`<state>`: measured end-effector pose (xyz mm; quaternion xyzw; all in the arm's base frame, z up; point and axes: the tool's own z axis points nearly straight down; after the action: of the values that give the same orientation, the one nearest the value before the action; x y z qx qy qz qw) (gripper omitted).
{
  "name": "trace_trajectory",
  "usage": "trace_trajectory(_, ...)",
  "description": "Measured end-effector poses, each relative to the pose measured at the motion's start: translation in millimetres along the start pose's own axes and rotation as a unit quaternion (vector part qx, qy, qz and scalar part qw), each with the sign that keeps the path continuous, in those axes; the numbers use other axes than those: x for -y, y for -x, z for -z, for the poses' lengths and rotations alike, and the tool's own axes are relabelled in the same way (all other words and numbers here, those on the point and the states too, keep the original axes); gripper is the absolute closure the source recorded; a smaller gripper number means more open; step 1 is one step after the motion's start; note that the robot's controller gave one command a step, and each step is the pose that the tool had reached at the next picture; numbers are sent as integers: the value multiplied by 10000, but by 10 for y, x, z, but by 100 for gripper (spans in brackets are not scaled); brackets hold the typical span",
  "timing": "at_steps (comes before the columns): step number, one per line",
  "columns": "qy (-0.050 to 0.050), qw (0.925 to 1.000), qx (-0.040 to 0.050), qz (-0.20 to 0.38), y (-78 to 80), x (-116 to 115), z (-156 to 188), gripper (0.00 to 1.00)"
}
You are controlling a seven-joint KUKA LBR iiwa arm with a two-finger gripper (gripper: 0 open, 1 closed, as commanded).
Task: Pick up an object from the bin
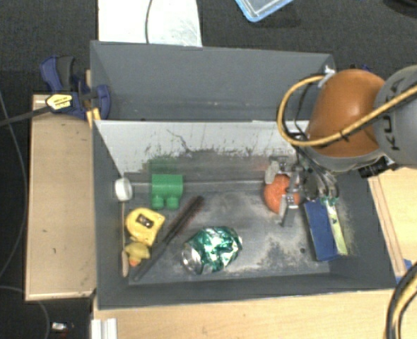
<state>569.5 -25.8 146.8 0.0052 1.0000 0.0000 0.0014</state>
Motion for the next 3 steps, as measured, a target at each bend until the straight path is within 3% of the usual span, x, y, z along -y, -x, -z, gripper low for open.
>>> trace_trajectory(1, 6, 9978, 34, -663, 173, 411, -529, 0)
trace_trajectory(2, 0, 10000, 11, -27, 210, 534, -425, 0)
trace_trajectory(3, 3, 9952, 11, -974, 185, 459, -367, 0)
